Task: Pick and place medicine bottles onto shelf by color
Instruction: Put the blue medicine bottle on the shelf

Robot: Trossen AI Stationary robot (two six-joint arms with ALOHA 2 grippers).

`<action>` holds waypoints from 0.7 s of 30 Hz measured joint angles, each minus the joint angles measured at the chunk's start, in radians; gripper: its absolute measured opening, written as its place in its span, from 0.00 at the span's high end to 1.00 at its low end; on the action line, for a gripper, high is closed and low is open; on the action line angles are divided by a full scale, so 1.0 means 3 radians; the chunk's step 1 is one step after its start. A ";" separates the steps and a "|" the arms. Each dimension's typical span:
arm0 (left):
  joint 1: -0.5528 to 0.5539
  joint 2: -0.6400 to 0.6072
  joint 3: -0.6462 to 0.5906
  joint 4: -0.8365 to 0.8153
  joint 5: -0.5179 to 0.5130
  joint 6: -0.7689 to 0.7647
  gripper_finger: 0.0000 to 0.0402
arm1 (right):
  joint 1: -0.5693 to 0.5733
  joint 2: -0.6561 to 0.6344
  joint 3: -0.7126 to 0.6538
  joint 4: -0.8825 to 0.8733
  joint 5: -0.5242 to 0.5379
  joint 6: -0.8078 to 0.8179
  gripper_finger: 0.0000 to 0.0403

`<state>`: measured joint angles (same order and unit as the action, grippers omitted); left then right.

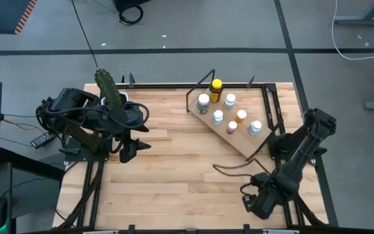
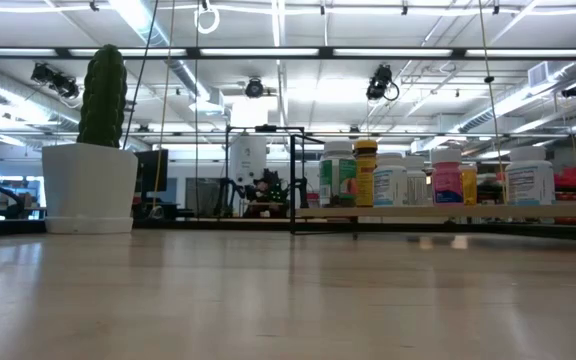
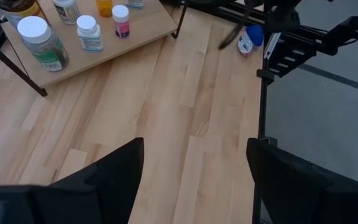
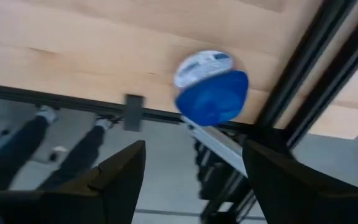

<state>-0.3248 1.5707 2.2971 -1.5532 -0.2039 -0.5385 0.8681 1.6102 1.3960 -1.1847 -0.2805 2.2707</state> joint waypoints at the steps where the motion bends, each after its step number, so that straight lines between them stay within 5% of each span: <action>1: 0.0000 0.0000 0.0000 -0.0001 0.0000 0.0000 0.28 | 0.0036 0.0029 0.0000 -0.0003 -0.0007 0.0000 0.32; 11: -0.0001 0.0000 0.0000 -0.0001 0.0003 -0.0094 0.28 | 0.0237 0.0130 0.0000 0.0012 0.0281 -0.0314 0.29; 21: -0.0001 0.0000 0.0000 -0.0001 0.0000 -0.0088 0.28 | 0.0455 0.0130 0.0000 -0.0005 0.0521 -0.2806 0.26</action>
<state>-0.3251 1.5707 2.2970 -1.5536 -0.2039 -0.5648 1.0045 1.6493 1.3960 -1.1860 -0.1243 1.4289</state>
